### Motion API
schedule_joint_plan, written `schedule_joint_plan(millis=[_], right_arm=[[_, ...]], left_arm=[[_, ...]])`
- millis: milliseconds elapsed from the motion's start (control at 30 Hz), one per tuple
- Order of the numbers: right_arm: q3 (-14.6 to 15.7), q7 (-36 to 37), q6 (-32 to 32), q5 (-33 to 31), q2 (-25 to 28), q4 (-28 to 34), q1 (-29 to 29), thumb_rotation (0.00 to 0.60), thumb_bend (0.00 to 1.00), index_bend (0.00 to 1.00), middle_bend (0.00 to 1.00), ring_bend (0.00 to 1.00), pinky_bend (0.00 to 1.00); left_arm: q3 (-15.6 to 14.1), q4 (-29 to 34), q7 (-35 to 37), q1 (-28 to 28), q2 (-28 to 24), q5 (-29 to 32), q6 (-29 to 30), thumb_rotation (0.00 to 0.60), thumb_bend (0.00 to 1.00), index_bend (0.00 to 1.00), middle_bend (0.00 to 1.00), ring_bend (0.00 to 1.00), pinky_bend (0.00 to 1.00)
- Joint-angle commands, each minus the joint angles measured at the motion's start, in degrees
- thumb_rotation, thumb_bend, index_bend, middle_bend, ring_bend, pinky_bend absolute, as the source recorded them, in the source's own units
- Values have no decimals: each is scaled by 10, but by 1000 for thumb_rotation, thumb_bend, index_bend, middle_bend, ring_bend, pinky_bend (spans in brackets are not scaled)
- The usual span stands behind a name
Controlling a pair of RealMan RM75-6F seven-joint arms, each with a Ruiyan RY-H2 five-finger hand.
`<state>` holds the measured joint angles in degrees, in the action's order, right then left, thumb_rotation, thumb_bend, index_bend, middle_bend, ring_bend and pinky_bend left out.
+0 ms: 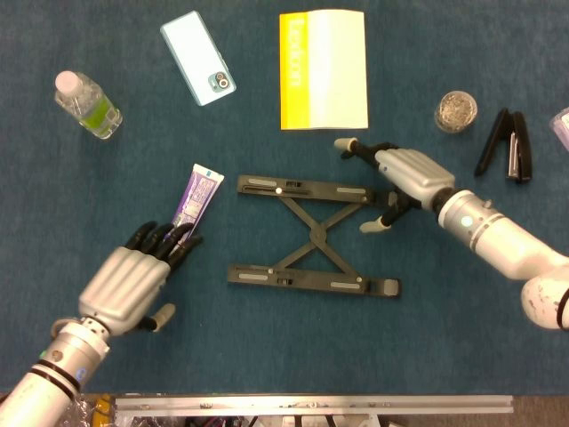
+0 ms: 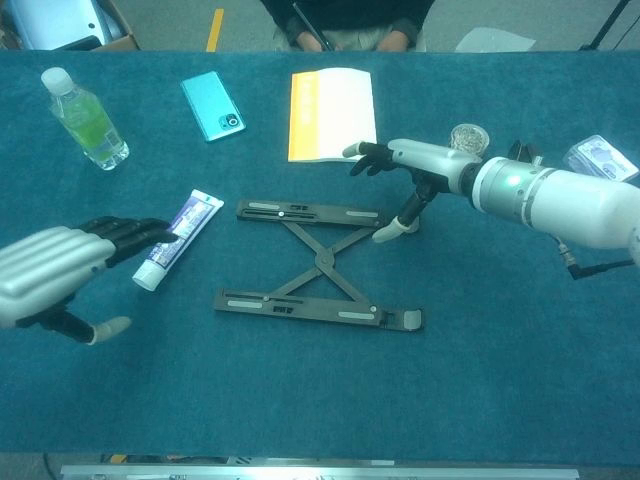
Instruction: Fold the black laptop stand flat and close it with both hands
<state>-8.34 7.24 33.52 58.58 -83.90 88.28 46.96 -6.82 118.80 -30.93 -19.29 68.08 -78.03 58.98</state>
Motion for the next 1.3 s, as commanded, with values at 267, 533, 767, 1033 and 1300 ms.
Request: schedule_joint_plan(millis=[267, 533, 767, 1033, 1300], right_arm=[[10, 2, -9, 3, -6, -12, -1, 600, 0, 0, 154, 112, 79], [15, 1, -11, 13, -6, -5, -1, 600, 0, 0, 154, 107, 79], [20, -5, -9, 18, -5, 3, -1, 600, 0, 0, 154, 101, 79], [25, -10, -2, 17, -2, 7, -5, 600, 0, 0, 154, 99, 79], [27, -16, 1, 16, -2, 10, -5, 600, 0, 0, 154, 98, 79]], left_arm=[[11, -25, -40, -25, 92, 30, -22, 600, 322, 0, 0, 0, 0], [25, -68, -37, -64, 144, 23, -59, 600, 314, 0, 0, 0, 0], [33, -98, -39, -81, 185, 36, -64, 600, 312, 0, 0, 0, 0], [45, -141, -38, -97, 238, 51, -64, 600, 311, 0, 0, 0, 0], [57, -188, -30, -111, 277, 66, -61, 600, 310, 0, 0, 0, 0]])
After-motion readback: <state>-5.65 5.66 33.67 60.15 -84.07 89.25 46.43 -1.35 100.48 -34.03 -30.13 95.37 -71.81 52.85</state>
